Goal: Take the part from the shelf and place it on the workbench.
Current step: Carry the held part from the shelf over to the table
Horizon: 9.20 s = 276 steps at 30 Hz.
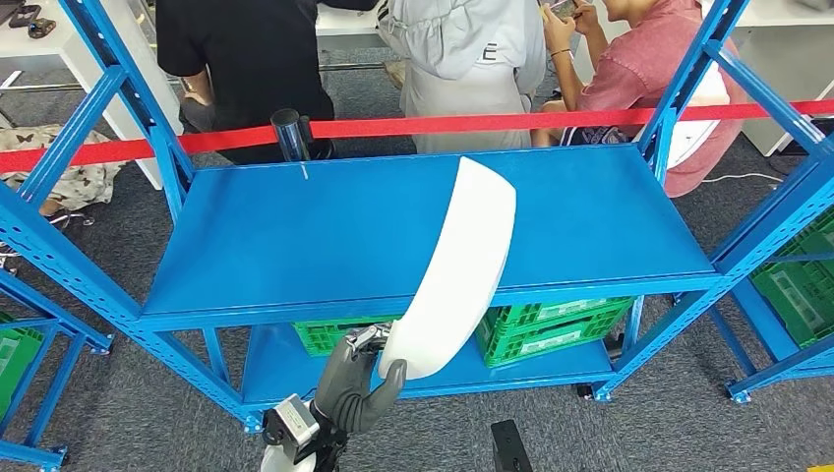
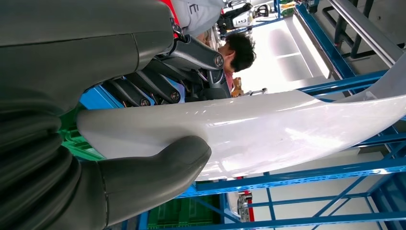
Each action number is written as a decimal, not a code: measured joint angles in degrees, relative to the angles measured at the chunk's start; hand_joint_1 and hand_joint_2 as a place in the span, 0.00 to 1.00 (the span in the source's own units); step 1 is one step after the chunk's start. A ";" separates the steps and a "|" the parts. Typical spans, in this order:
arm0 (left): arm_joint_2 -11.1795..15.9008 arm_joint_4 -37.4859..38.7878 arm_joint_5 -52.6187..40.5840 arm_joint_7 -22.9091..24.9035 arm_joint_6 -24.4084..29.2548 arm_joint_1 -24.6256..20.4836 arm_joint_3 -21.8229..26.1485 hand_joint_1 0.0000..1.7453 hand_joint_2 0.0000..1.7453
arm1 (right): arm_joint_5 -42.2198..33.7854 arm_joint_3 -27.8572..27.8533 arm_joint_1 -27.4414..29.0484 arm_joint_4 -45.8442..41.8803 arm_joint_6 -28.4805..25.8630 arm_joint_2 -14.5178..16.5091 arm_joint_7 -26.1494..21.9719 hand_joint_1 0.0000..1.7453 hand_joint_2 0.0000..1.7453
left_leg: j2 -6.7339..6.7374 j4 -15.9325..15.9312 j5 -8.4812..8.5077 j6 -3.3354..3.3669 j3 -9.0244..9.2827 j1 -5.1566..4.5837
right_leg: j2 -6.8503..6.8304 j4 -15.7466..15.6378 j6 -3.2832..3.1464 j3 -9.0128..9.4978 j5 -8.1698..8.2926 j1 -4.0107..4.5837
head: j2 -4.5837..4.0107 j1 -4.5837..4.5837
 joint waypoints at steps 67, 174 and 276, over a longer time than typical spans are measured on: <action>-2.03 18.58 2.01 -0.38 3.48 -6.28 8.95 1.00 1.00 | -26.45 17.59 -6.11 -8.37 10.10 3.94 -15.04 0.00 0.00 | 0.00 -4.33 1.96 -0.17 2.02 -0.10 | 0.01 -4.03 -0.08 1.88 1.87 -0.10 | 0.00 -0.02; -2.21 -4.85 -0.32 1.98 -12.83 -6.42 -10.37 1.00 1.00 | -16.17 29.81 4.89 1.16 -9.68 -7.45 26.93 0.00 0.00 | 0.83 6.50 -2.39 -1.27 -6.44 -0.51 | -0.46 -2.57 -1.82 2.71 -0.44 -0.52 | 0.00 -0.30; -0.82 0.21 4.41 0.07 -10.38 -6.03 -12.92 1.00 1.00 | -10.05 27.30 3.73 1.39 -6.78 -8.66 26.69 0.00 0.00 | 0.66 -4.27 -2.29 1.07 6.33 -1.29 | -0.68 -3.50 0.24 -0.47 4.07 -0.39 | 0.00 -0.59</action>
